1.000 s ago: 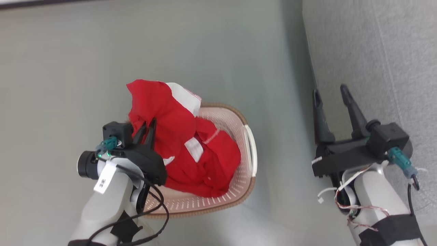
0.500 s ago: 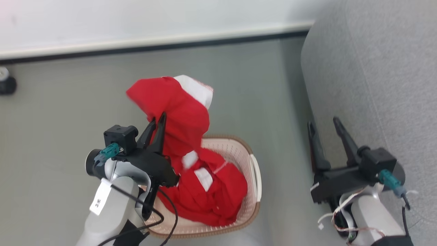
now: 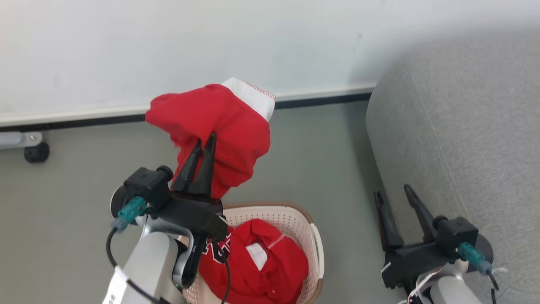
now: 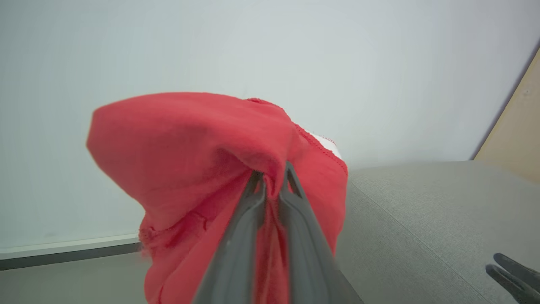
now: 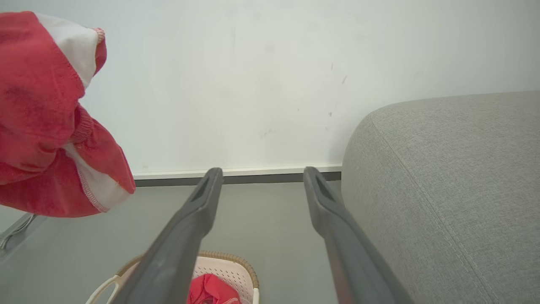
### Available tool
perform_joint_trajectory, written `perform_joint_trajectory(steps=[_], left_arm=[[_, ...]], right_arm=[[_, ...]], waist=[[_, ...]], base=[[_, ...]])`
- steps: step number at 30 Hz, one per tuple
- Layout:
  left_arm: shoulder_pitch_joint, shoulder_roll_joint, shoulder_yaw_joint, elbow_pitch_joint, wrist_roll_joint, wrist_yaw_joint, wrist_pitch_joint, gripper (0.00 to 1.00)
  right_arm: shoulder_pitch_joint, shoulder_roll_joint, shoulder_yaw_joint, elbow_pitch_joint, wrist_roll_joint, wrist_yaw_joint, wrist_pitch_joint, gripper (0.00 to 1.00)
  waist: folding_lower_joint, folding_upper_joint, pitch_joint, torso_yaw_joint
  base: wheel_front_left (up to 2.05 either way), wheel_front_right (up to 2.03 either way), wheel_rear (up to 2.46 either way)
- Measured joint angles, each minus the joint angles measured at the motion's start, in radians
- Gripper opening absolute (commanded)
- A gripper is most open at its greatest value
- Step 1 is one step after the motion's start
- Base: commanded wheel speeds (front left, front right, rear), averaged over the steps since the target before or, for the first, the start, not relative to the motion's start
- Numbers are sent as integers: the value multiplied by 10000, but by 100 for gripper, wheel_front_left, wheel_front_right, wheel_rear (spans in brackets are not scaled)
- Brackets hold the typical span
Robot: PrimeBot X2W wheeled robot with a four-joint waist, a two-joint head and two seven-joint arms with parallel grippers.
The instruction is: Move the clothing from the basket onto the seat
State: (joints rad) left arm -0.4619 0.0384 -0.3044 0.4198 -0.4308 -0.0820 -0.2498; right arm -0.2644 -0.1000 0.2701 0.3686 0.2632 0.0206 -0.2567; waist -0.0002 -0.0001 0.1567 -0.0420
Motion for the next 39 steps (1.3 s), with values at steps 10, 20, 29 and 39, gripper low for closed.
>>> perform_joint_trajectory(steps=[10, 20, 29, 39], left_arm=[[1107, 159, -94, -1733, 291, 284, -2, 0], [1639, 263, -232, -2610, 554, 477, -29, 0], [1658, 334, -236, -2986, 569, 571, 100, 0], [1794, 362, -257, -3191, 583, 709, 291, 0]], right_arm=[[571, 46, 198, -123, 2, 73, 0, 100], [732, 88, 265, -355, 4, 77, 2, 100], [728, 121, 334, -397, 4, 119, 0, 100], [699, 180, 654, -437, 4, 272, 0, 100]], waist=[[0, 0, -735, -27], [1, 0, -848, -108], [2, 2, -838, -122], [2, 2, -854, -142]], base=[[0, 0, 0], [0, 0, 0], [0, 0, 0], [0, 0, 0]])
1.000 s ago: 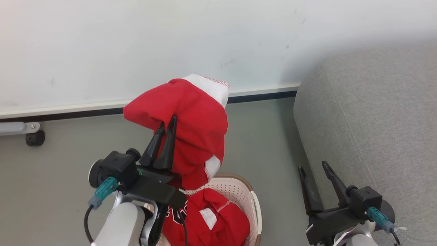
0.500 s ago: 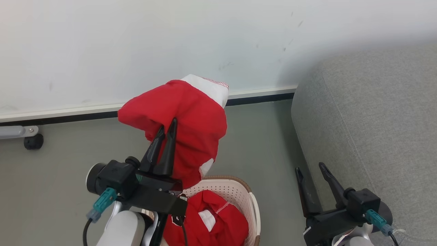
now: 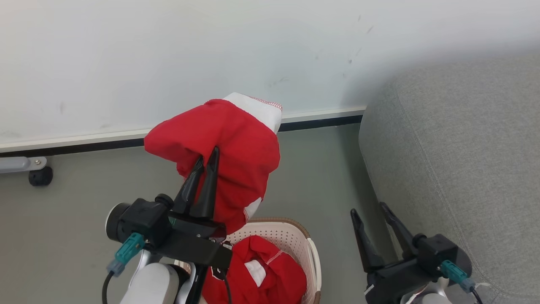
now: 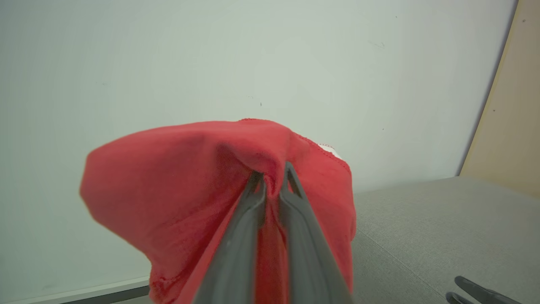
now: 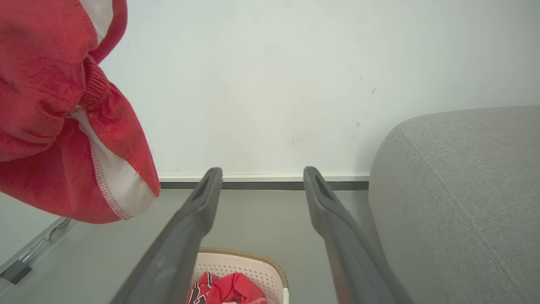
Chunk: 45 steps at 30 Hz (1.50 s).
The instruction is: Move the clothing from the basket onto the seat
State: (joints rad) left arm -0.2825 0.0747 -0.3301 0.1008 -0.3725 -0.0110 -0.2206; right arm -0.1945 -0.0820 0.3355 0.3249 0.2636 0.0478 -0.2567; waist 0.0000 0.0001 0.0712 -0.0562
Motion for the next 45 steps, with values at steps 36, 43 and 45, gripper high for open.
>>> perform_joint_trajectory(steps=[36, 43, 45], left_arm=[[-71, -125, -961, -265, 13, 23, 568, 0], [-113, -127, -988, -301, 12, 36, 577, 0], [-189, -128, -989, -339, 10, 36, 575, 0]], right_arm=[[-4036, 163, 5438, 104, 1379, 491, 265, 100], [-4397, 167, 5785, 587, 1881, 236, 259, 93], [-4535, 167, 5864, 736, 2000, 142, 253, 21]], waist=[[0, 0, 119, 414], [0, 0, 156, 438], [0, 0, 165, 437]], base=[[0, 0, 0], [0, 0, 0], [0, 0, 0]])
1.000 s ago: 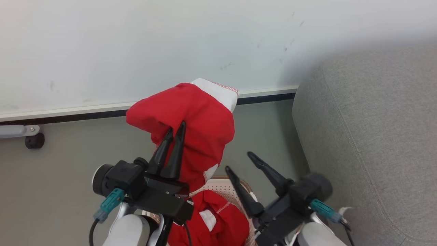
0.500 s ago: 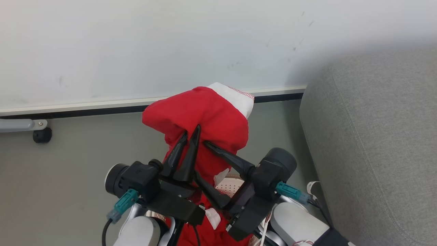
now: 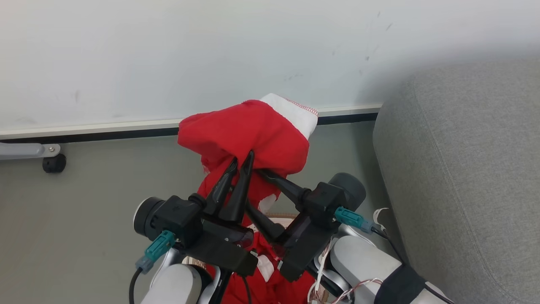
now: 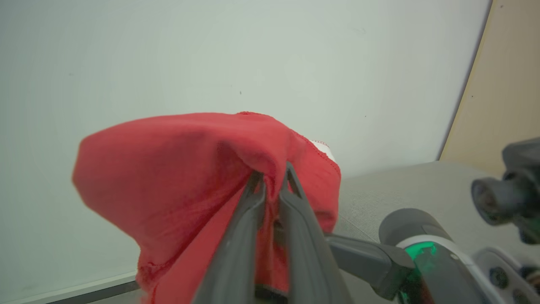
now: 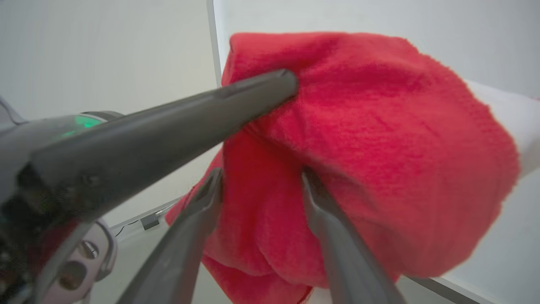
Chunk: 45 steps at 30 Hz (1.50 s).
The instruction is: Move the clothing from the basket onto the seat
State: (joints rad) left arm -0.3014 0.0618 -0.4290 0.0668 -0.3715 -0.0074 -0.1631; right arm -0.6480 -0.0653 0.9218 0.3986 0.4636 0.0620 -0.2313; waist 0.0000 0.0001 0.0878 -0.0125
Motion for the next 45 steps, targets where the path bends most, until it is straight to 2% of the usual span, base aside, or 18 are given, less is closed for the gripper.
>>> perform_joint_trajectory(steps=[1, 11, 15, 17, 19, 21, 30, 39, 45], left_arm=[[-11, -4, -6, -29, 0, 2, 0, 0], [-26, -17, -40, -65, -29, 77, 0, 0], [-29, -17, -40, -65, -33, 86, 0, 0], [-29, -17, -38, -65, -35, 86, 0, 41], [-29, -12, -36, -69, -40, 86, 0, 55], [-29, 0, -35, -90, -40, 86, 2, 100], [18, 217, -190, -176, -2, 67, 165, 100], [506, 662, -711, -199, 301, -109, 499, 100], [824, 761, -1093, -213, 562, -207, 706, 100]], right_arm=[[-57, 0, 25, 48, 56, -19, -2, 0], [-453, 0, 483, 418, 686, -278, -81, 0], [-570, 2, 633, 570, 955, -280, -90, 0], [-605, 2, 623, 625, 1026, -282, -96, 0], [-605, 6, 602, 698, 1097, -282, -138, 0], [-605, 4, 512, 840, 1126, -282, -167, 0], [-649, -88, -278, 1452, 1193, -314, -176, 0], [-648, -600, -986, 1701, 1352, -512, -180, 0], [-640, -920, -1429, 1714, 1375, -546, -180, 0]], waist=[[0, 0, 4, 0], [0, 0, 50, 12], [0, 0, 50, 13], [0, 0, 46, 10], [0, 0, 42, -1], [0, 0, 43, -20], [0, 0, 66, -121], [0, 0, 144, -272], [0, 0, 242, -496]], base=[[0, 0, 0], [0, 0, 0], [0, 0, 0], [0, 0, 0], [0, 0, 0], [0, 0, 0], [0, 0, 0], [0, 0, 0], [0, 0, 0]])
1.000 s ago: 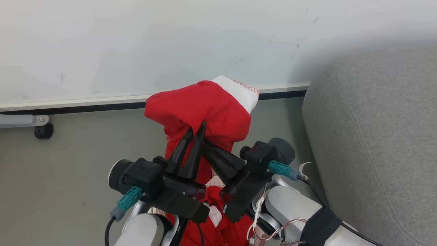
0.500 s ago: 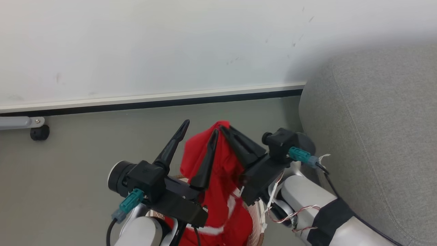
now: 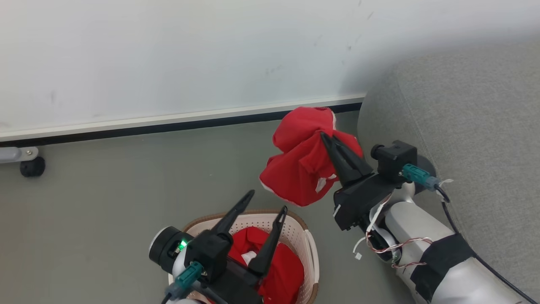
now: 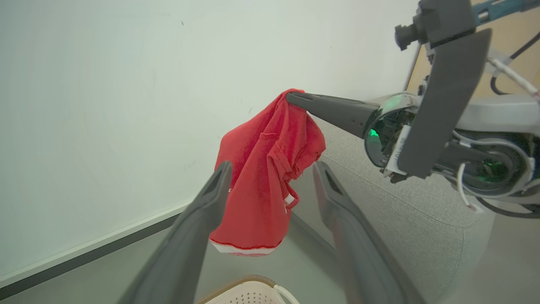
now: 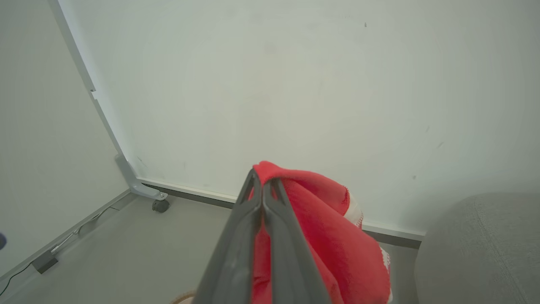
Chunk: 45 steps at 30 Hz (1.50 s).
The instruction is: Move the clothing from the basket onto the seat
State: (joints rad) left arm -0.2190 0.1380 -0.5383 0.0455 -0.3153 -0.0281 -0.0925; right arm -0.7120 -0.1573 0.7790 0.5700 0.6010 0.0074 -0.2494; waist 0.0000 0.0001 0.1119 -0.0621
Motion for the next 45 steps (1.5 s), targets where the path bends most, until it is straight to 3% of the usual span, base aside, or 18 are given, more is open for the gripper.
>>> perform_joint_trajectory(steps=[22, 33, 45], left_arm=[[280, 435, -600, -568, 295, -259, 539, 100], [111, 571, -600, -988, 520, -263, 838, 100], [-690, 807, -537, -1348, 694, -424, 1241, 100]], right_arm=[[487, -546, -1264, -430, 2, -355, -2, 0], [-540, -1542, -2600, -585, -6, -523, -17, 0], [-2076, -2545, -4038, -38, 2, -614, -54, 0]], waist=[[0, 0, 419, -1539], [0, 0, 1019, -2478], [2, 1, 2033, -2785]], base=[[0, 0, 0], [0, 0, 0], [0, 0, 0]])
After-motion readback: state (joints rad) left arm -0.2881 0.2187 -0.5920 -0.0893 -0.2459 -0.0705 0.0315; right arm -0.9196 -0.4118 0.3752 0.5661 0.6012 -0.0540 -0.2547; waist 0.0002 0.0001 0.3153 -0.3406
